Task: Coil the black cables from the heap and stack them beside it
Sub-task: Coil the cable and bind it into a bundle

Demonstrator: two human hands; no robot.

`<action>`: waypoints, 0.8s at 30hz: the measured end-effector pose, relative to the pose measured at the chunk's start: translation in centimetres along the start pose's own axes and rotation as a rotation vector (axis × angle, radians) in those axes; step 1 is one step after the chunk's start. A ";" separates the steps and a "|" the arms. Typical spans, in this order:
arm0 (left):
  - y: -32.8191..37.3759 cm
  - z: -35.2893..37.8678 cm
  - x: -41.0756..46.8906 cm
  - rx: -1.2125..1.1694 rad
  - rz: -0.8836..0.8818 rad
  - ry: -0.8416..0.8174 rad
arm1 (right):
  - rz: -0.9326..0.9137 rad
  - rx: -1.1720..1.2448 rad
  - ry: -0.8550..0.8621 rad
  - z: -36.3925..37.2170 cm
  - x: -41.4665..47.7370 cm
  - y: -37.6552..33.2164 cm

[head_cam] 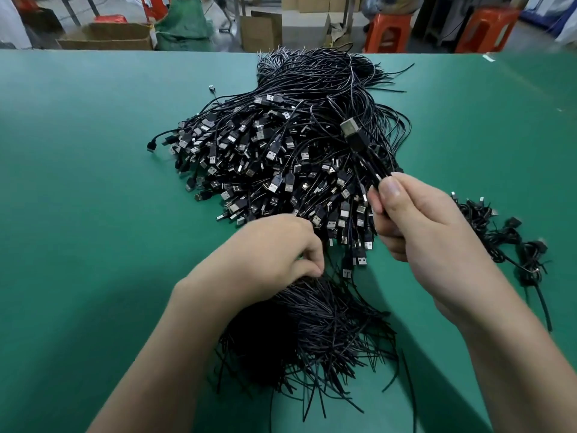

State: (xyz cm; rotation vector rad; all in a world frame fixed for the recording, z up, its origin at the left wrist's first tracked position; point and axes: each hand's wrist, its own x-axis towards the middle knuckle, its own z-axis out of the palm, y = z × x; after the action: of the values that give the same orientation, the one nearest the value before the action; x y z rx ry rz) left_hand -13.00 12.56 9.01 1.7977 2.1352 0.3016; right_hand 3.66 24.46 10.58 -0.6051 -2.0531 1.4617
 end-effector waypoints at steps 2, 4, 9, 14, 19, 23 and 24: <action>-0.6 -0.8 -0.4 -0.051 -0.031 0.051 | -0.005 0.001 0.004 -0.1 0.0 0.0; -1.0 -1.3 -0.9 -0.118 -0.056 0.096 | -0.004 0.003 0.009 -0.2 0.0 -0.1; -1.6 -2.1 -1.7 -0.318 -0.081 0.409 | -0.035 -0.045 0.044 0.2 -0.1 -0.3; 0.4 -2.0 -1.5 -0.804 -0.005 0.455 | -0.068 -0.046 0.030 1.8 -0.4 -0.4; 1.4 -1.3 -0.7 -1.364 -0.015 0.241 | -0.045 -0.013 0.052 2.2 -0.5 -0.4; 1.5 -1.3 -0.6 -1.422 0.011 0.249 | -0.050 -0.053 0.065 2.0 -0.4 -0.4; 1.4 -1.3 -0.6 -1.430 0.016 0.245 | -0.054 -0.061 0.067 1.9 -0.4 -0.5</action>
State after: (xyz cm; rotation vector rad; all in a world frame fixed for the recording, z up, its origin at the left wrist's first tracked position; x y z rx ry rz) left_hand -12.09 12.30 10.78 0.8823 1.2498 1.5846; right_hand 2.66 22.71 10.44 -0.6101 -2.0525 1.3348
